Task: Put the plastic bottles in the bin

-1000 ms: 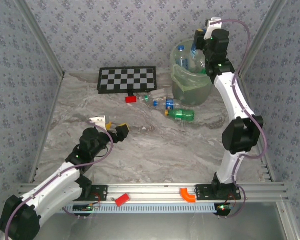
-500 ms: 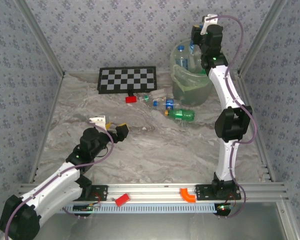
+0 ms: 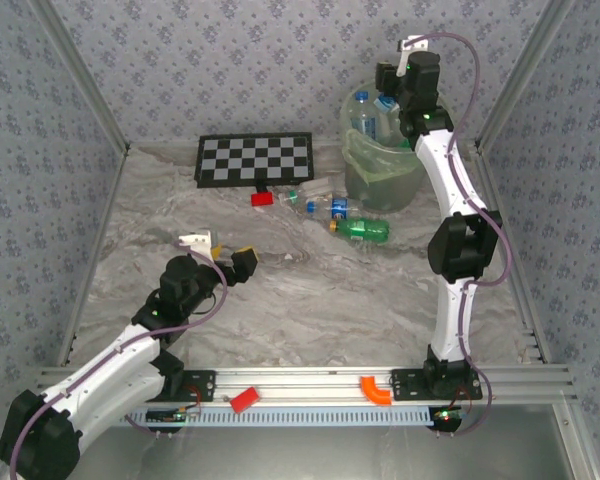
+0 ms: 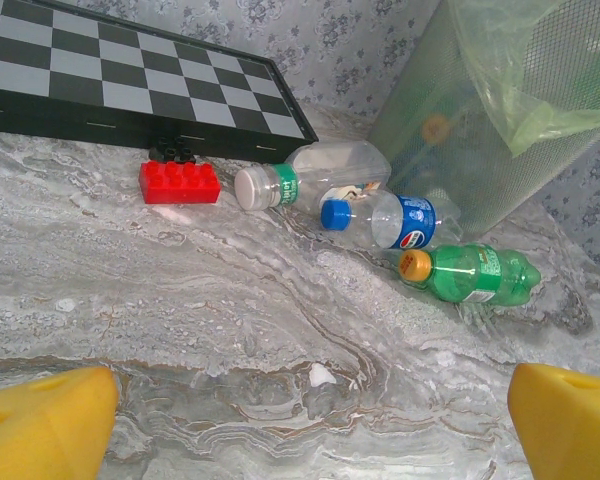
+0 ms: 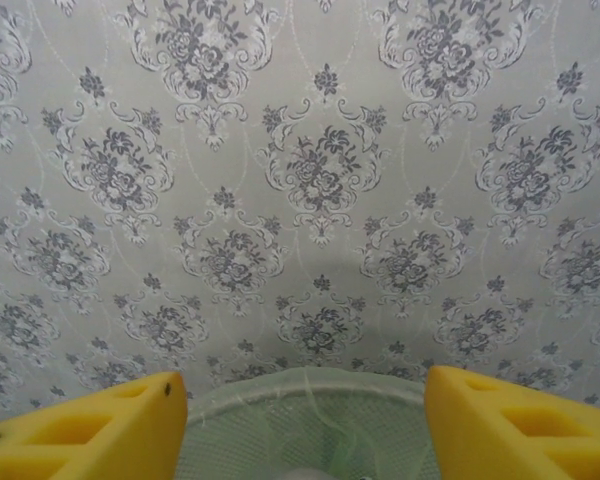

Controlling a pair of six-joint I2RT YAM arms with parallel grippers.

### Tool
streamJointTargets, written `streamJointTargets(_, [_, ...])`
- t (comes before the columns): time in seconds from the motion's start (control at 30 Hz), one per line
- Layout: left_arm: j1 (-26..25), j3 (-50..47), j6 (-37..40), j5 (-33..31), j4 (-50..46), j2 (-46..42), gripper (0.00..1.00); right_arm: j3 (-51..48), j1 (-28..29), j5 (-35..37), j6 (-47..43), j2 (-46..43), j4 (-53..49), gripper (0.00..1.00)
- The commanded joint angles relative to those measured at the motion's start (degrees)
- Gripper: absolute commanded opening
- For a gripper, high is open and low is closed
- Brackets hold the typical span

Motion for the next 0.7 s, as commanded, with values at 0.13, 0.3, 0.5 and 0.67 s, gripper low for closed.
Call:
streamJointTargets(0.13, [-0.2,1.7,0.6,-0.7,0.4,-0.5,1.0,2.3,0.5,3.3,-2.7,-0.6,-1.3,0.54])
streamJointTargets(0.3, [-0.2,1.7,0.6,-0.7,0.4,-0.5,1.0,2.1,0.6,6.8,-4.8,-1.4,-1.2,0.39])
streamJointTargets(0.5, [-0.2,1.6,0.5,-0.6,0.6,-0.2,1.0,1.3,0.0,8.0,-7.7,-2.6,-1.7,0.37])
streamJointTargets(0.67, [-0.2,1.6,0.4,-0.5,0.9,0.3,1.0,2.7,-1.6,4.2,-5.6,-1.2,-4.5,0.37])
